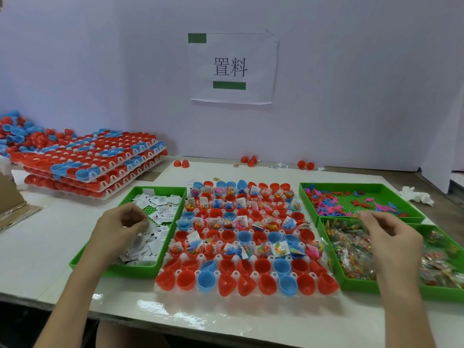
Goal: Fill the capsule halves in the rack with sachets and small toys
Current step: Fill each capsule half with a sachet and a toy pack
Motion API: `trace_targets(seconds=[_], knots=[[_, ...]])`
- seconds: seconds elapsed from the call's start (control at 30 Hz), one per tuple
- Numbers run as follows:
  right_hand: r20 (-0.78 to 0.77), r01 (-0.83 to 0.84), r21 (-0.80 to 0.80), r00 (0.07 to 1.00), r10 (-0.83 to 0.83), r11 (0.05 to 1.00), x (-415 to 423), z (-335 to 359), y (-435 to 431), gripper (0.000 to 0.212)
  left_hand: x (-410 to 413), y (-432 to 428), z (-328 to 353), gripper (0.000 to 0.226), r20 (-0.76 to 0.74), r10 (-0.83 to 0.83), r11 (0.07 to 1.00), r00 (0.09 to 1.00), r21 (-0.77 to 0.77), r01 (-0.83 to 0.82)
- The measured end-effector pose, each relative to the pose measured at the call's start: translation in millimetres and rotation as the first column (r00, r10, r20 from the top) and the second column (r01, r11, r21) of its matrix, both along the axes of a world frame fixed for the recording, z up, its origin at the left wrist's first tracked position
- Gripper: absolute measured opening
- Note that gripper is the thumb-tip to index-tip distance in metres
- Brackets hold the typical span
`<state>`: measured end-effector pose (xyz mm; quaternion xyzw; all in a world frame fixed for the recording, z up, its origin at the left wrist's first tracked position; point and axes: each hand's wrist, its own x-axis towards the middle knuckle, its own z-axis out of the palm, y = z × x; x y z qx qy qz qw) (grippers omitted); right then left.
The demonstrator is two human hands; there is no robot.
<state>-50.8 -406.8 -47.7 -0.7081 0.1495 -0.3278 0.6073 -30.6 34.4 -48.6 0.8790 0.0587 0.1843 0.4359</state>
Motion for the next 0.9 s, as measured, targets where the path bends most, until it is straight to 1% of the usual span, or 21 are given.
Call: trace_targets(seconds=[0.1,0.2,0.27,0.37,0.47,0.57,0.73,0.9], knots=[[0.073,0.016,0.046,0.997,-0.019,0.999,-2.9,7.1,4.6,0.016,-1.5,0.3,-0.1,0.022,0.004,-0.014,0.999,1.000,-0.041,0.014],[0.097,-0.010,0.052,0.995,0.005,0.999,-5.1,15.4,8.5,0.017,-3.4,-0.2,0.1,0.022,-0.009,-0.024,0.999,1.000,-0.029,0.024],[0.109,-0.042,0.039,0.993,0.038,0.998,-6.8,20.3,10.9,0.018,-3.9,-0.2,1.0,0.019,-0.007,0.014,1.000,1.000,-0.020,-0.014],[0.142,-0.075,0.030,0.987,0.070,0.997,-9.9,26.5,13.6,0.026,-4.7,-0.2,2.0,0.017,-0.018,0.074,0.997,0.997,-0.026,-0.075],[0.159,-0.099,0.024,0.983,0.094,0.995,-12.4,28.8,14.9,0.028,-5.1,-0.7,3.3,0.015,-0.025,0.102,0.994,0.994,-0.045,-0.103],[0.149,-0.119,0.018,0.982,0.115,0.993,-13.0,28.3,14.6,0.026,-6.0,-2.5,2.4,0.016,0.038,0.097,0.993,0.995,-0.071,-0.094],[0.131,-0.129,0.020,0.984,0.125,0.992,-12.4,29.0,16.3,0.021,-5.6,-2.8,0.0,0.017,0.121,0.160,0.986,0.980,-0.065,-0.153],[0.115,-0.142,0.012,0.984,0.139,0.990,-12.4,30.9,21.7,0.016,-4.6,-0.4,-0.3,0.011,0.202,0.292,0.956,0.935,-0.093,-0.279]])
